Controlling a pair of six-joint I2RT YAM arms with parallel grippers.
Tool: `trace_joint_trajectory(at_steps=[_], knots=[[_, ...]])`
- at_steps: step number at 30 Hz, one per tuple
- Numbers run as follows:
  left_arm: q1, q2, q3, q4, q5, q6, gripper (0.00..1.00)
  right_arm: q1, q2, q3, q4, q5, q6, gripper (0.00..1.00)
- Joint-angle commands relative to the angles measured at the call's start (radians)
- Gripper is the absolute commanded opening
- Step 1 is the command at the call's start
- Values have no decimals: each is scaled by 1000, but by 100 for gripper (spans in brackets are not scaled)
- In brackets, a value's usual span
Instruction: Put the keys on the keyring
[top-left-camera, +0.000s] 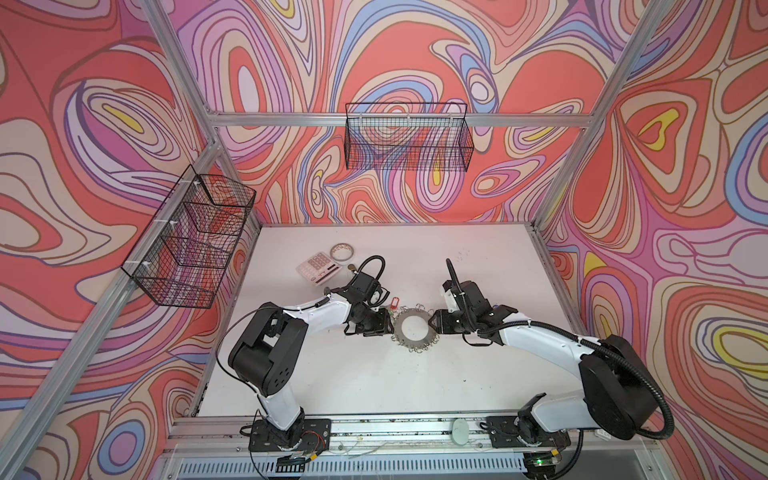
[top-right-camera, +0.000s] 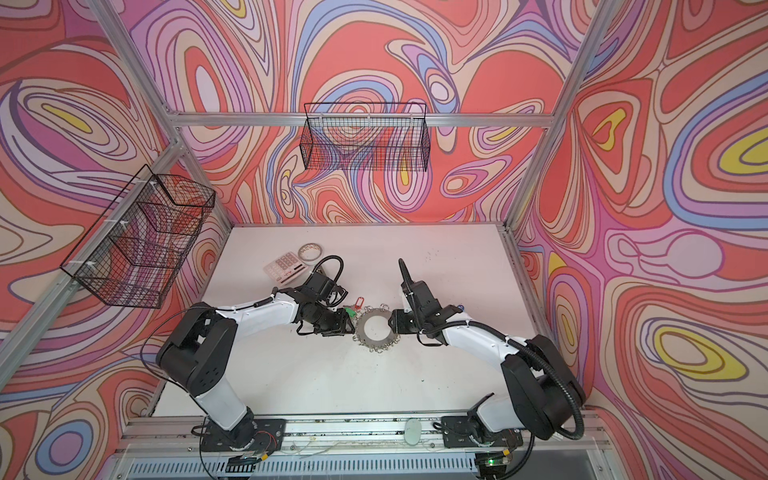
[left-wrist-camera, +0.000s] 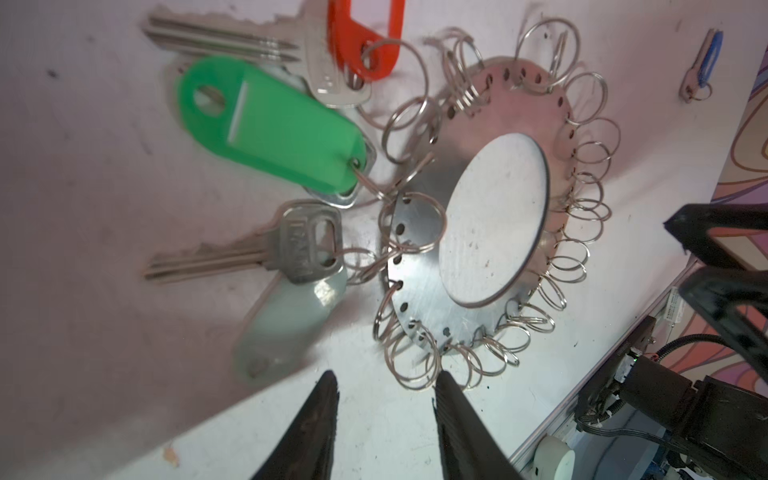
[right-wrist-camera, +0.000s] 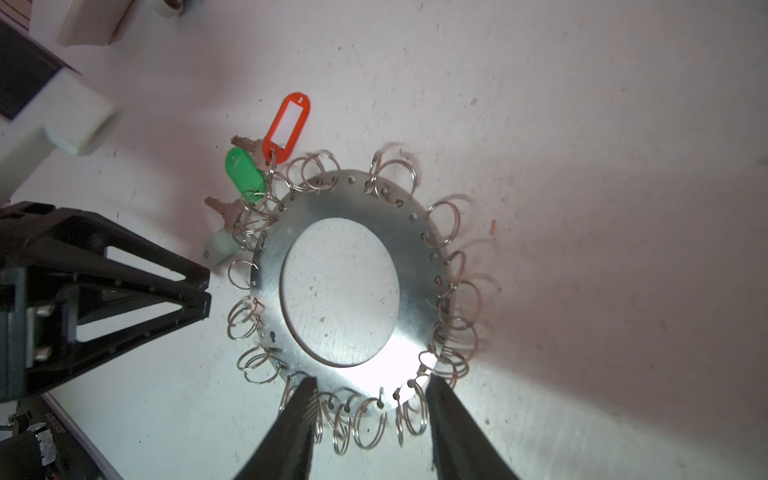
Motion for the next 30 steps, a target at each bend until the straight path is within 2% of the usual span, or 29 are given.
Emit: trace_joint_trajectory(at_steps=[1,18,22,26,30], knots=[[-5,31,33,-13,18,14,36,6,-21,-19,-28,6,8,45],[-6,79,72,-27,32,13,14,8,5,-26,4,-16,17,39],[-6,69,75,-42,20,15,10,10,5,-33,14,-14,20,36],[-6,46,81,-84,11,31,0,10,-6,-40,29,-5,20,34],[-6,-19,77,-135,-24,64,0,10,-24,-35,37,14,14,30]])
